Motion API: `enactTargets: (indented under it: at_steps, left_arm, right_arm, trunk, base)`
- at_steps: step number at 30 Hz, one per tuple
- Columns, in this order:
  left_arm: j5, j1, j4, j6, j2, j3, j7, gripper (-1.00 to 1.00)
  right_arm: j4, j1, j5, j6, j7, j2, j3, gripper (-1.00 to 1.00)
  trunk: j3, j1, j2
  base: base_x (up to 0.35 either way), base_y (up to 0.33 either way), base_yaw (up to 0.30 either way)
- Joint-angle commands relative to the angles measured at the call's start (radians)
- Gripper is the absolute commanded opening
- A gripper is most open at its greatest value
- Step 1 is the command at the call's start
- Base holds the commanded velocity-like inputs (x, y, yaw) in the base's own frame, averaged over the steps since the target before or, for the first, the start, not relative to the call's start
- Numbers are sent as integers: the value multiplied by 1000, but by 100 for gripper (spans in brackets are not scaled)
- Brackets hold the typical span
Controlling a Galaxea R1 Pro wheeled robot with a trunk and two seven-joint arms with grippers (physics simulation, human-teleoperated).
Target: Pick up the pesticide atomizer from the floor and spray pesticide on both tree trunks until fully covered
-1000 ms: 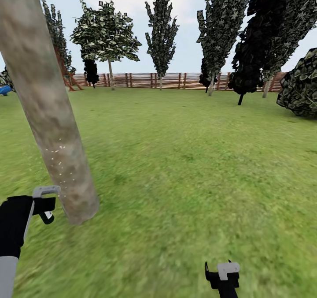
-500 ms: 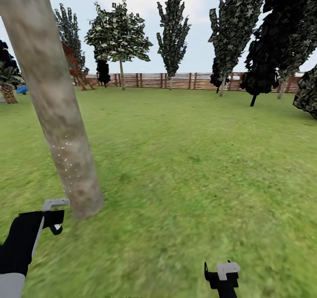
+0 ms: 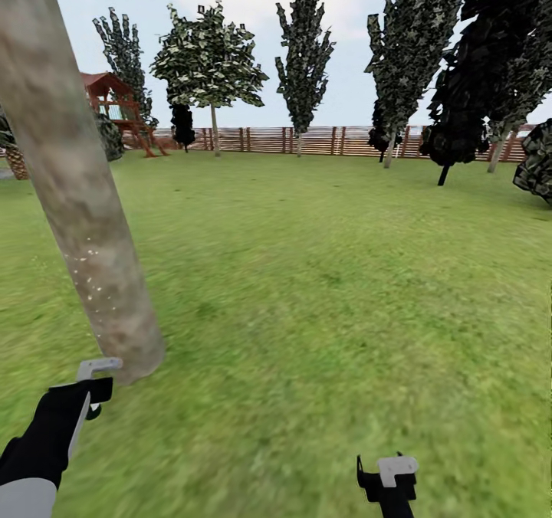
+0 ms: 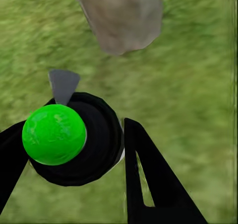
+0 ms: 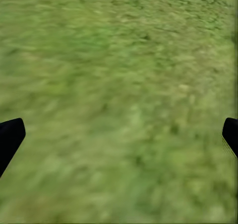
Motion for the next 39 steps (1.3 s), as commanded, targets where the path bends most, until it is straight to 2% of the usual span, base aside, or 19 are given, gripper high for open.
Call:
enactTargets:
  at_steps: [1,7,12,19,32,39]
  left_arm:
    - [-5,0,-1,5,0,1,-4,-100]
    - [2,24,0,4,0,1,-2,-100]
    - [4,28,0,3,-1,1,-2,-100]
    - [-1,28,0,2,-27,0,0,-100]
    - [-6,28,0,1,-30,-2,1,-100]
    - [-8,28,0,1,-31,-5,1,-100]
  right_arm:
    - [1,-1,10,1,-9,1,0,100]
    - [1,-1,10,1,-9,2,2,100]
    - [1,-1,10,1,-9,3,2,100]
    - [1,-1,10,1,-9,3,2,100]
    - [1,-1,10,1,-9,3,2,100]
    - [1,-1,10,1,-9,3,2,100]
  trunk:
    - [-1,0,0]
    - [-1,0,0]
    - [-1,0,0]
    - [-1,0,0]
    - [-1,0,0]
    - [-1,0,0]
  base:
    - [125,-269,0]
    - [149,-260,8]
    - [201,-221,205]
    - [253,-171,272]
    - [38,-24,269]
    - [131,-212,31]
